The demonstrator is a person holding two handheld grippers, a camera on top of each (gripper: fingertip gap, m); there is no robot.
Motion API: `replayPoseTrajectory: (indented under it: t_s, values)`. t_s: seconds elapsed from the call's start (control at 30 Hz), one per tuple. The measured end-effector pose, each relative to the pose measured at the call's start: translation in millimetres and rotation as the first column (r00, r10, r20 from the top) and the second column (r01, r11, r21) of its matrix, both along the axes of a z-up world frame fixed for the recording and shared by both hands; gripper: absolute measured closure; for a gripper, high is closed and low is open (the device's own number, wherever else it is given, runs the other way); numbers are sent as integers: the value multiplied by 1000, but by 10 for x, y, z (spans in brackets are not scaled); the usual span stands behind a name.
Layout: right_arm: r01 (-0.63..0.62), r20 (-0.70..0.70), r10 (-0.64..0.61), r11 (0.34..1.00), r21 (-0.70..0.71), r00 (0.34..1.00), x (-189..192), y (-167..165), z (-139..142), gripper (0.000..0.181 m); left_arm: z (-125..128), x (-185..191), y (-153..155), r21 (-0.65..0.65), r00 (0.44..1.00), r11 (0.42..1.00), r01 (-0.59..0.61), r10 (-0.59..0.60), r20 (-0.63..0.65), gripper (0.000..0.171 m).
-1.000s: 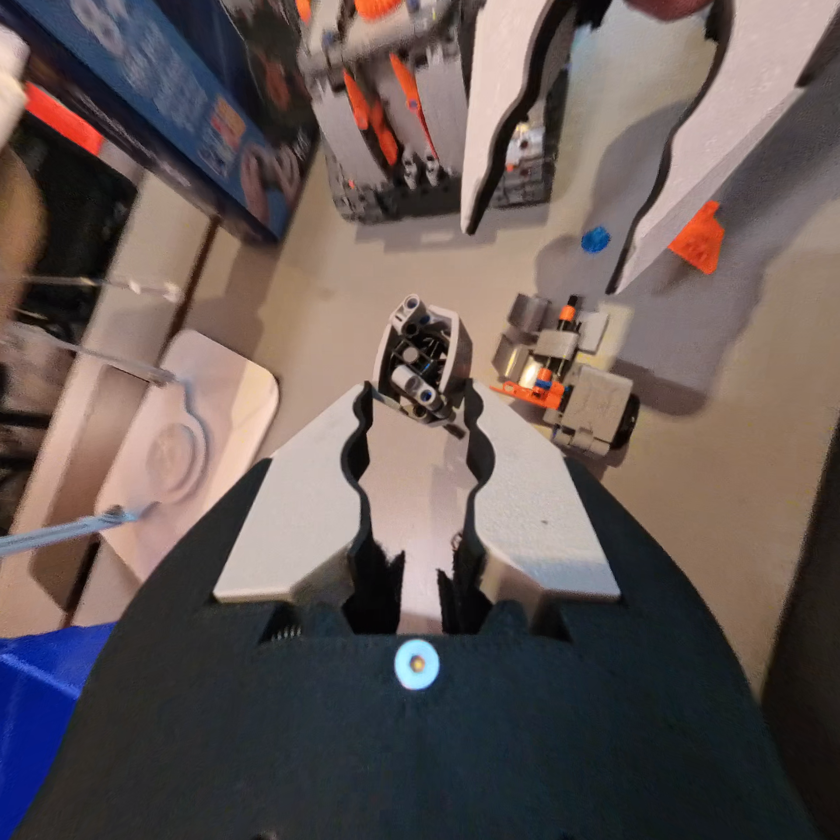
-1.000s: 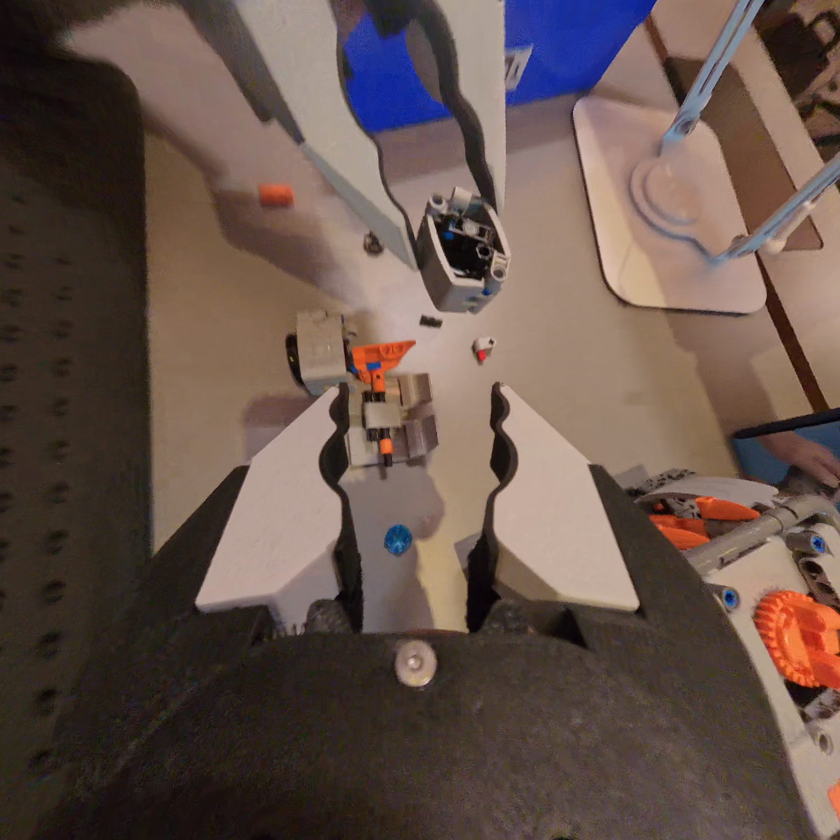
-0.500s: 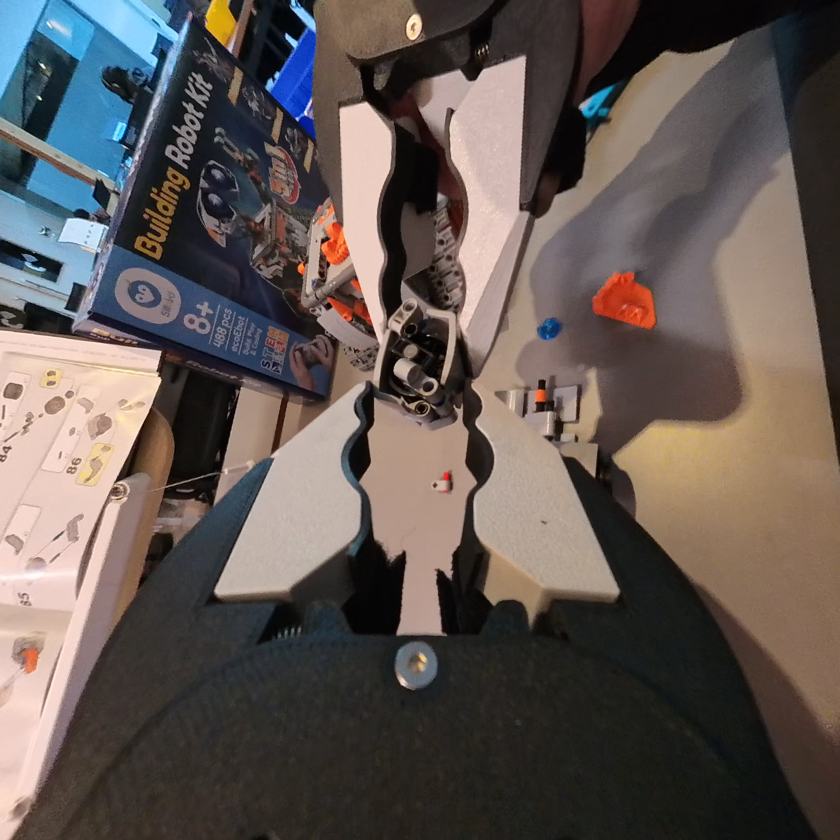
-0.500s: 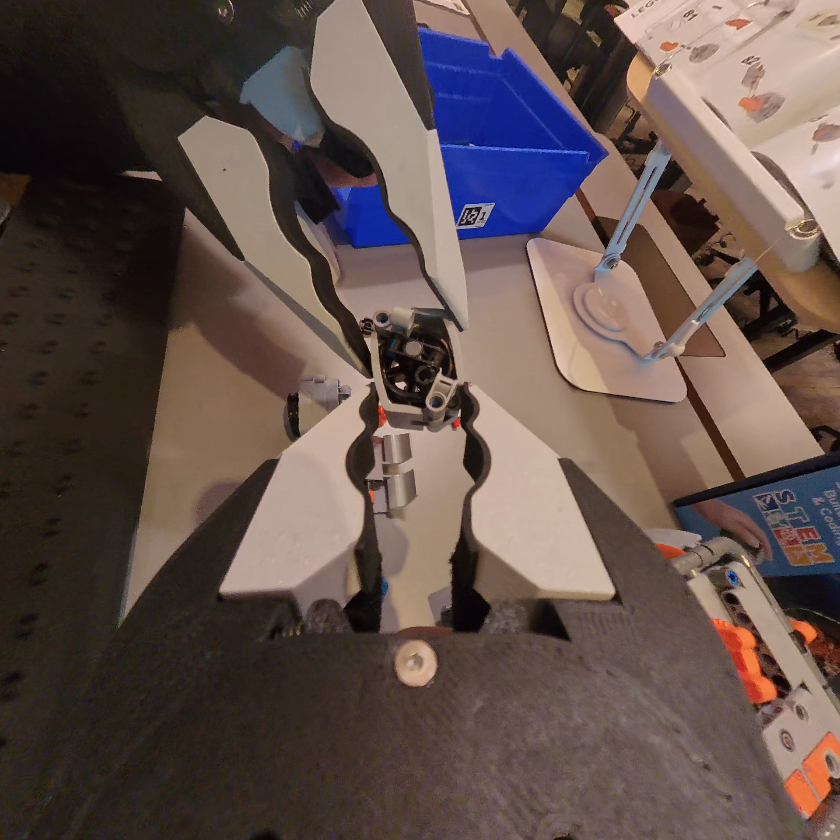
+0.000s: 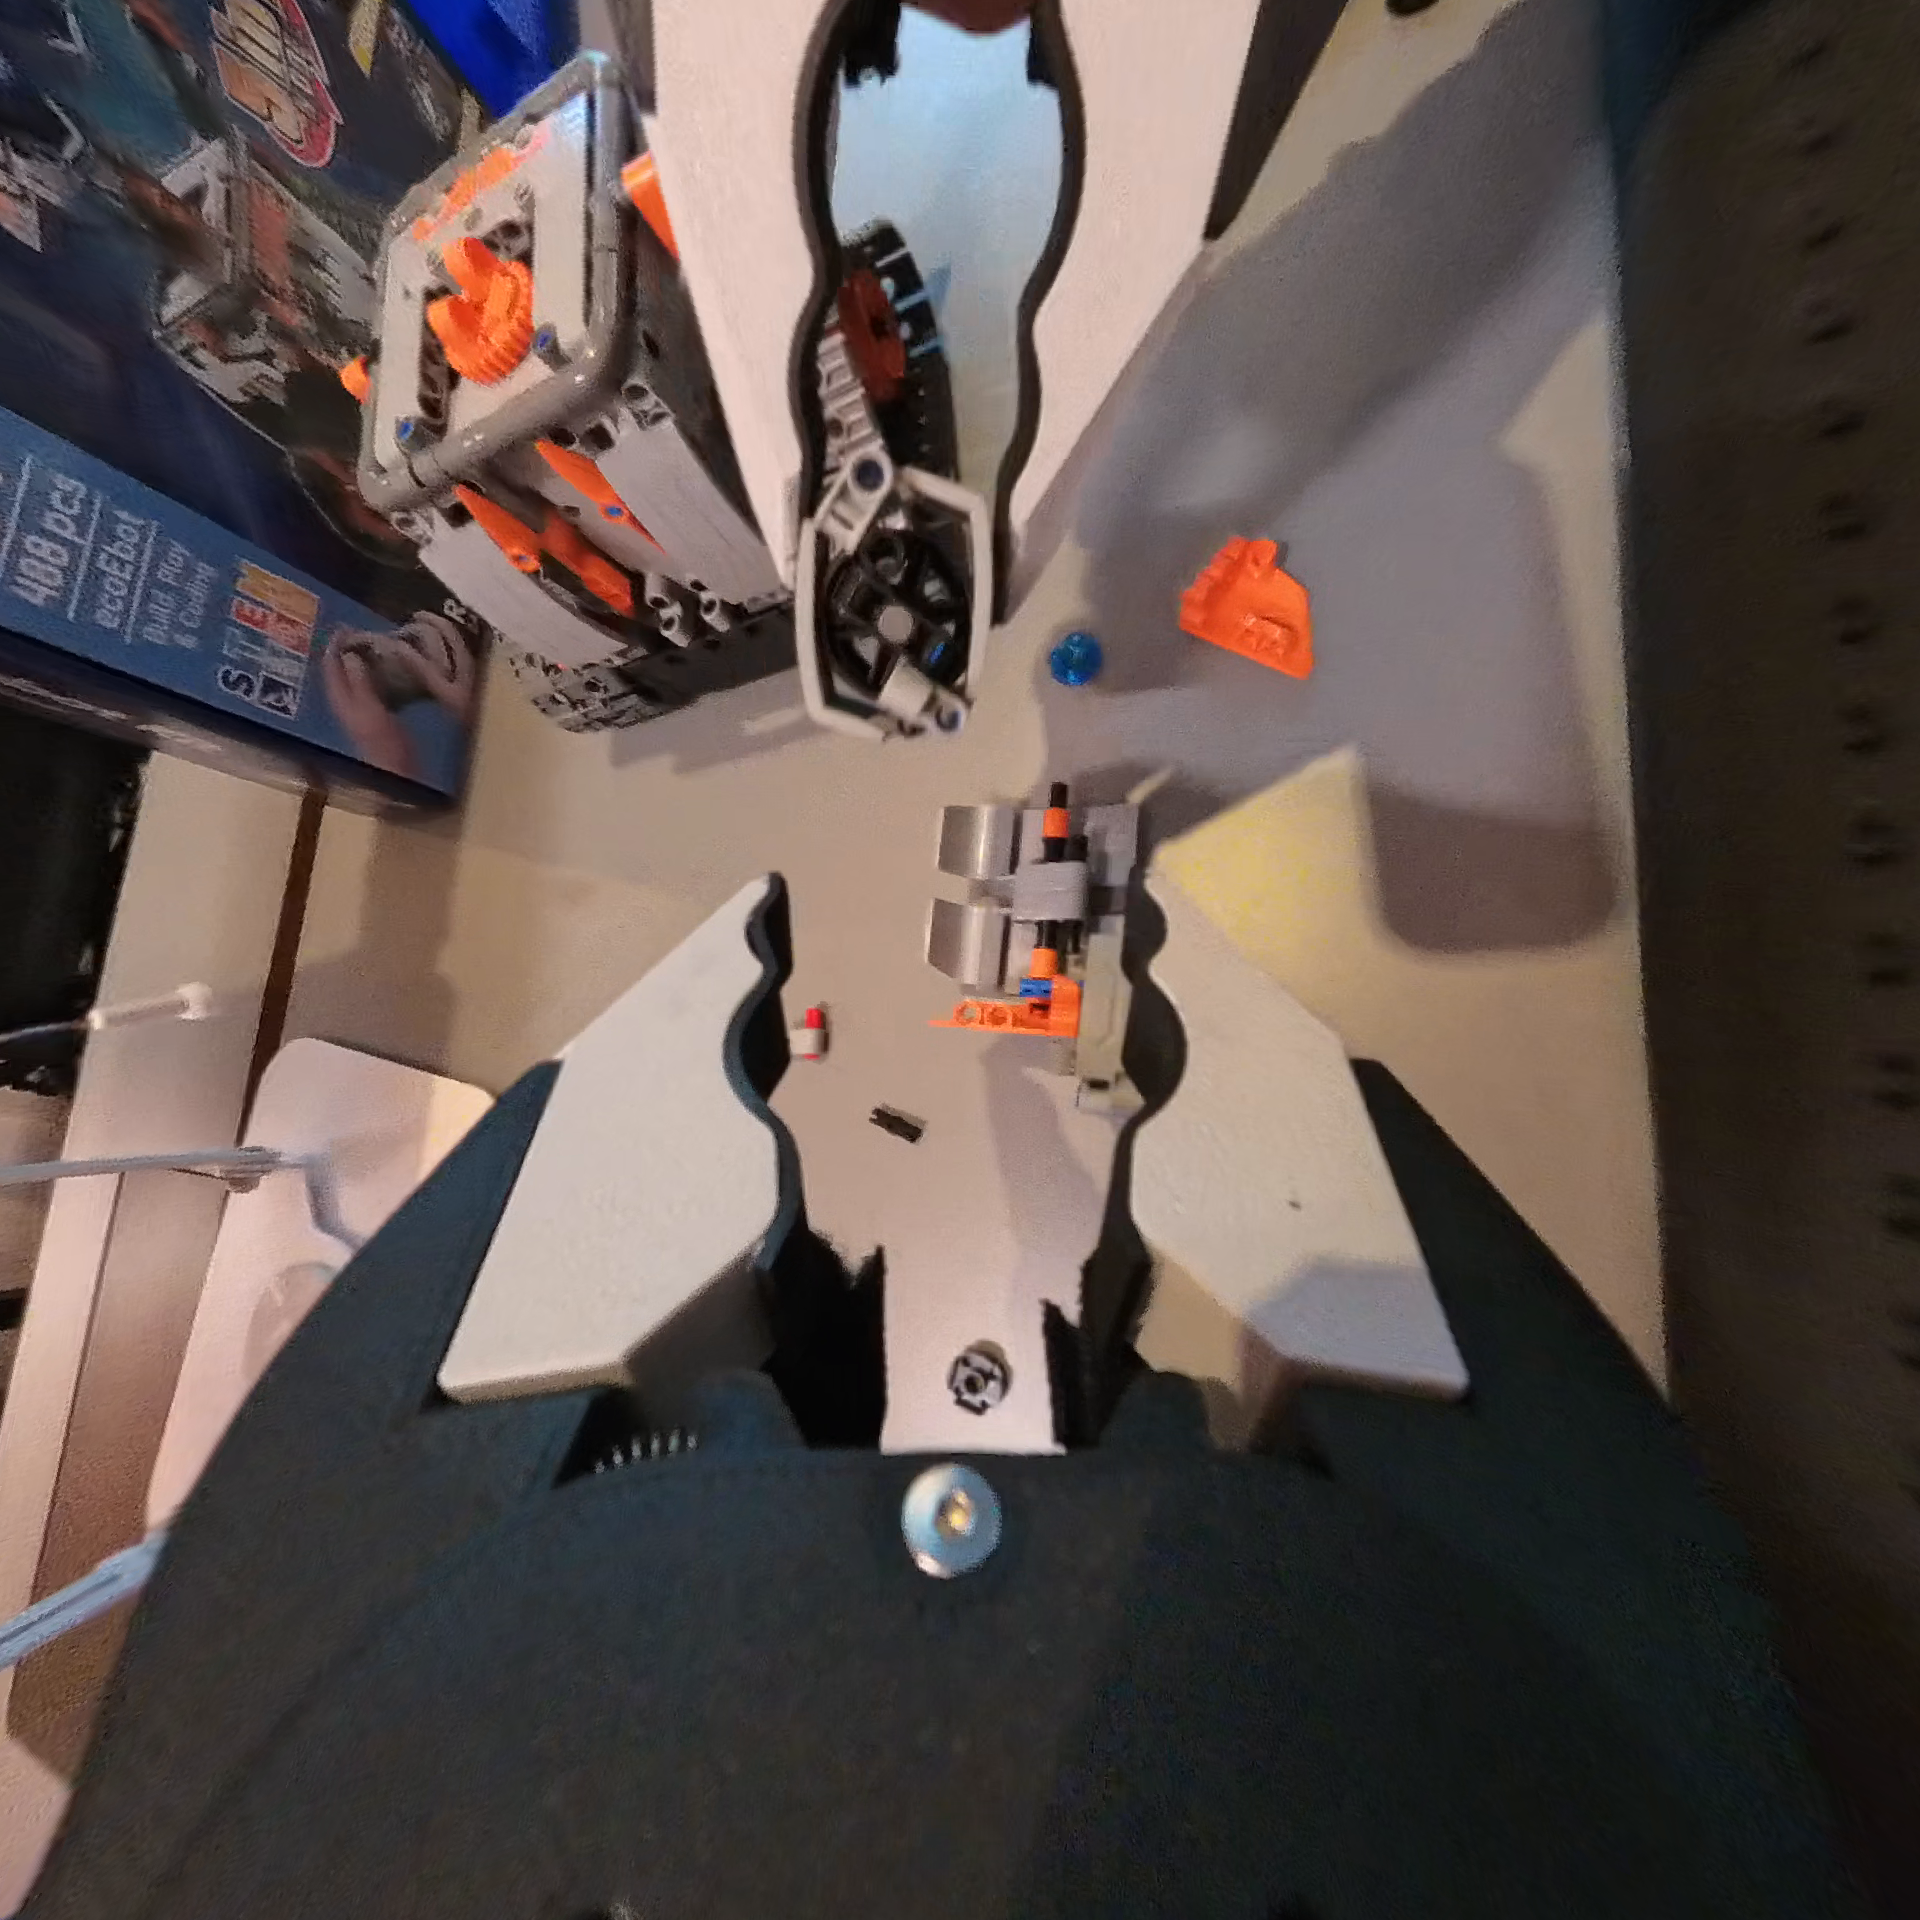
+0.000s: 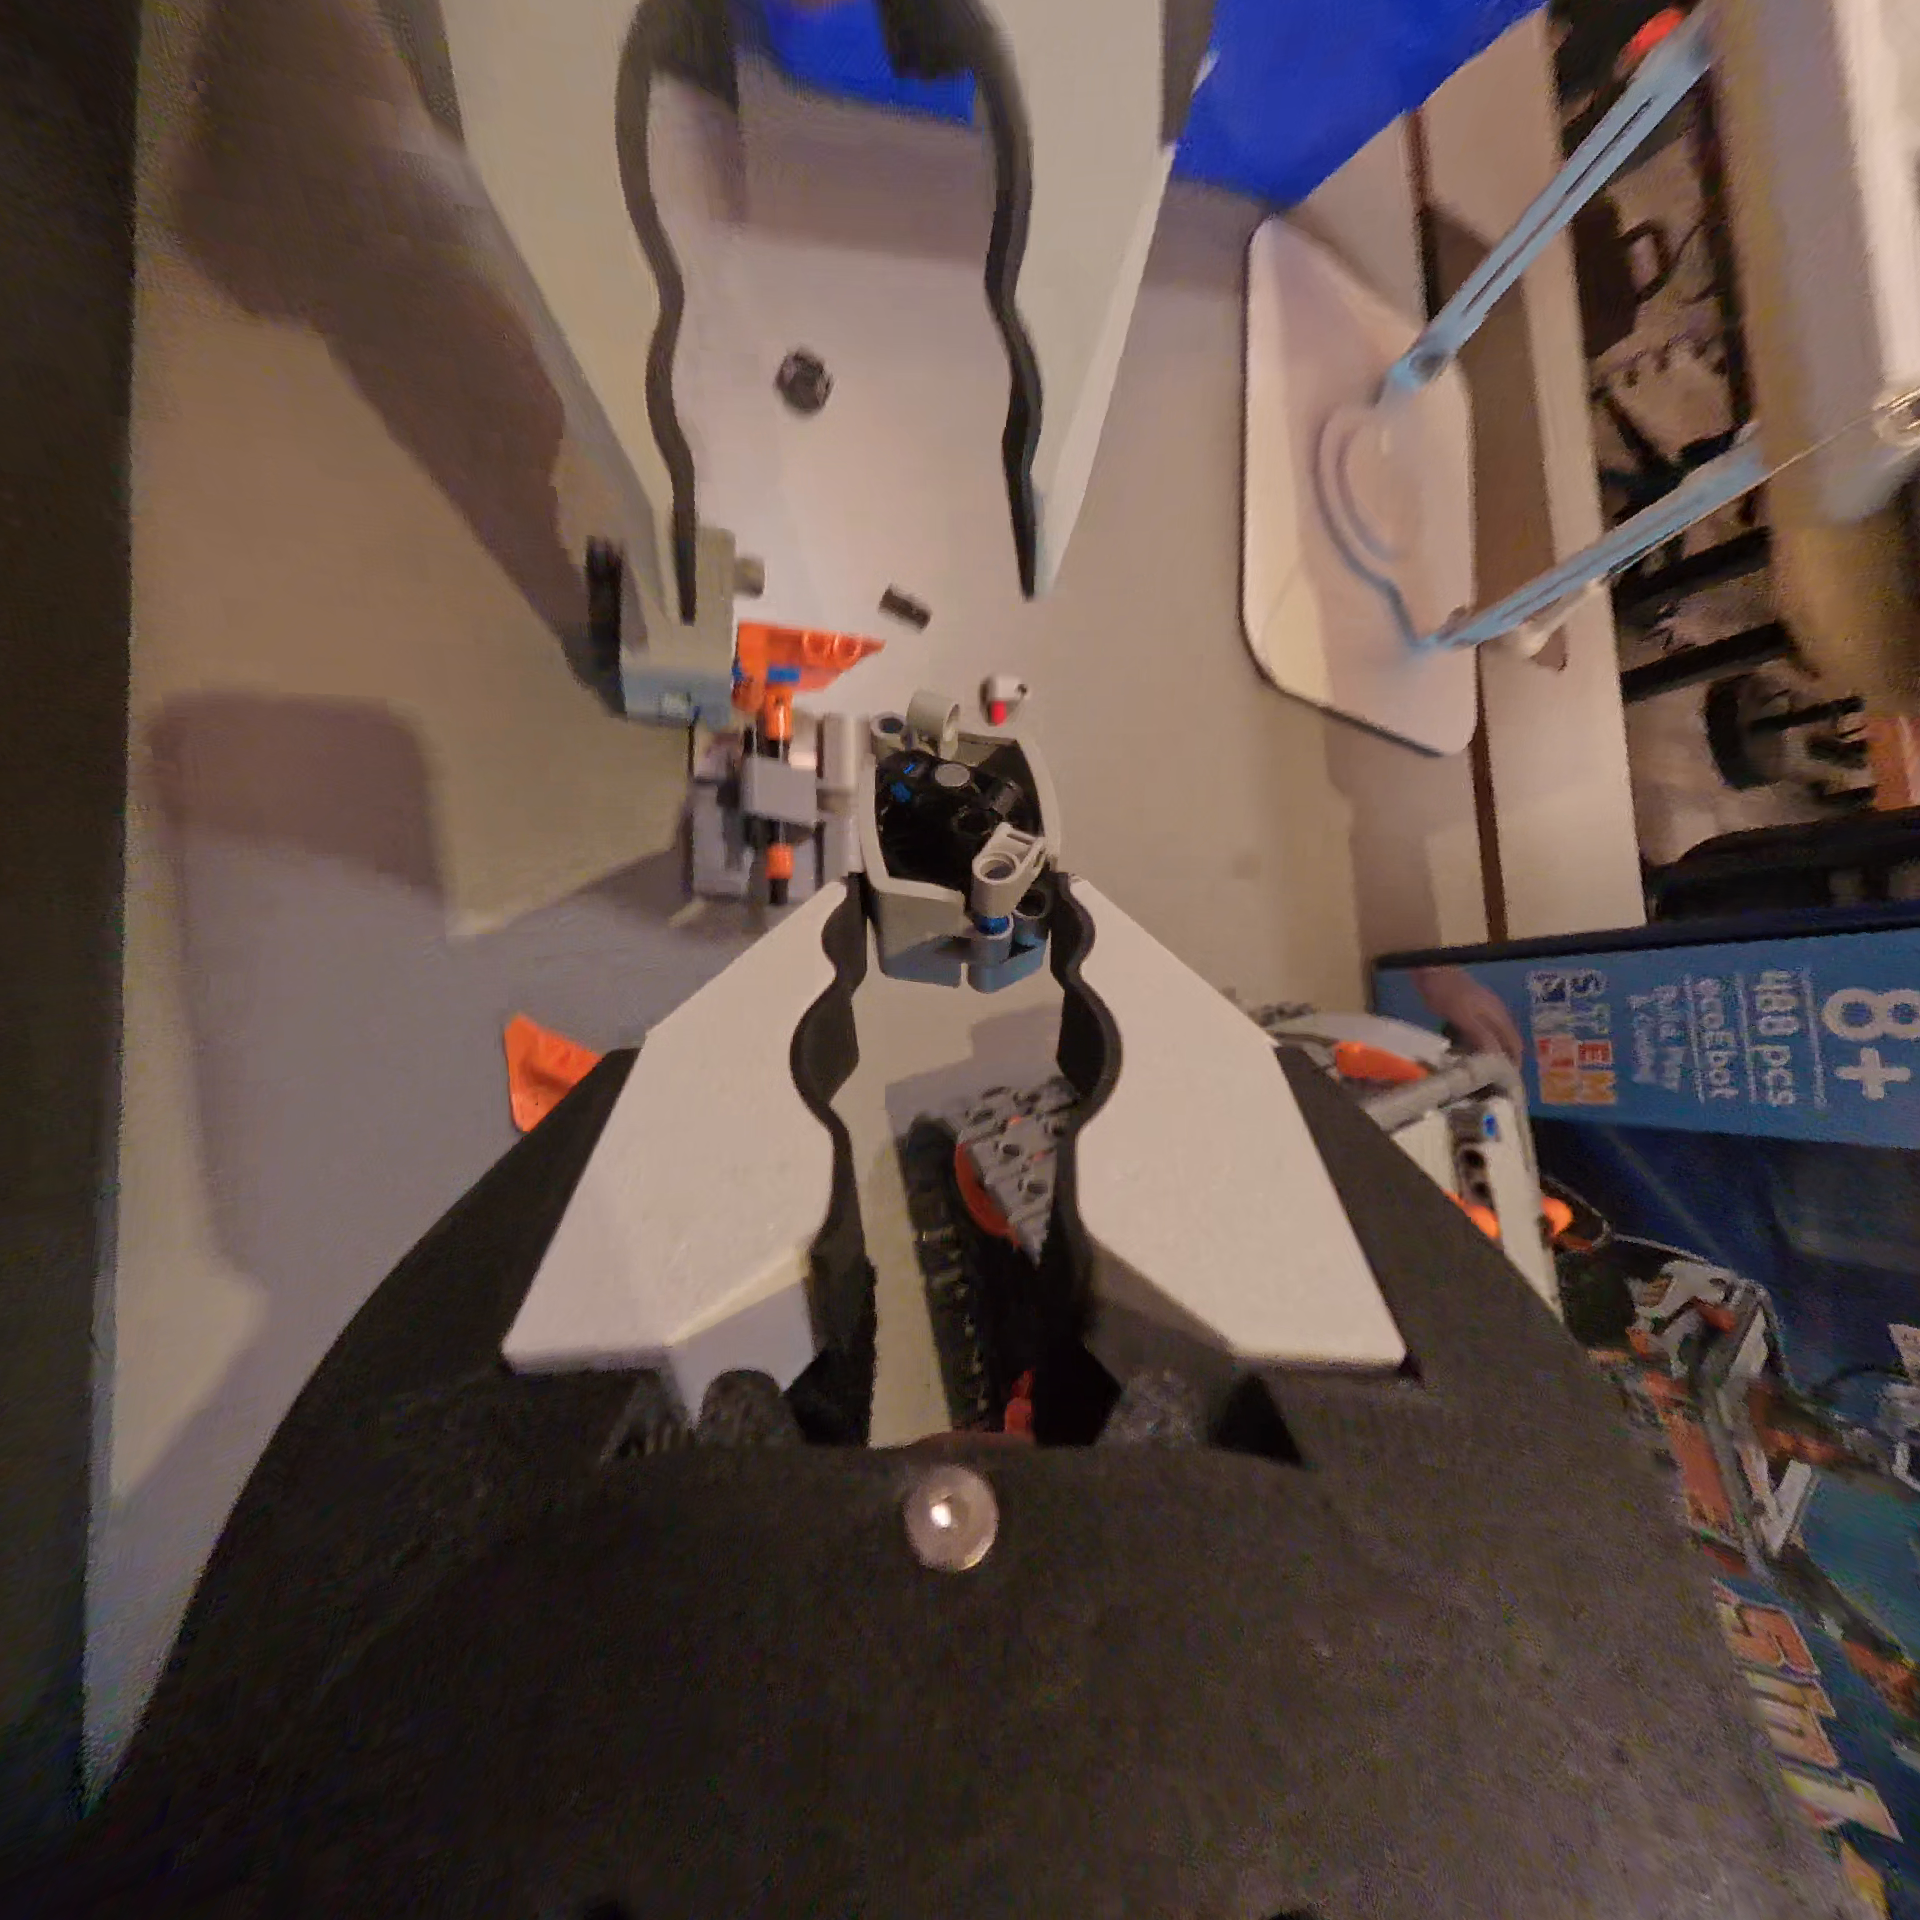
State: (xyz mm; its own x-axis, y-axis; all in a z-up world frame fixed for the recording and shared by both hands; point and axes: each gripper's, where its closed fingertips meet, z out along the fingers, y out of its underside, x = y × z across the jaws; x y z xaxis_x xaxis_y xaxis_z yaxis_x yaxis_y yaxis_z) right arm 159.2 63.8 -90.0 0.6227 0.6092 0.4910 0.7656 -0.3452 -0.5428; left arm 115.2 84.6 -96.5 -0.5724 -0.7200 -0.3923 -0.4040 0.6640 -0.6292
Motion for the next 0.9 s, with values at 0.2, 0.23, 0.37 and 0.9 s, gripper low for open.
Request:
replayPoseTrajectory:
  t_s: [0.2, 0.23, 0.37, 0.9]
  values:
    - [7, 147, 6, 996, -92, 989, 122, -127, -262, 149, -385, -260, -2, -8, 981, 1000, 15, -16, -195, 99]
    - [4, 156, 12, 995, -103, 988, 113, -131, -296, 149, -442, -279, 15, 6, 978, 1000, 8, -7, -209, 99]
    - [-7, 208, 37, 989, -146, 977, 86, -144, -456, 149, -555, -316, 30, 19, 976, 1000, -1, 5, -219, 108]
    - [22, 609, 7, 999, -40, 793, 145, -34, -677, 147, -580, -361, 132, -46, 967, 987, -151, 138, -215, 132]
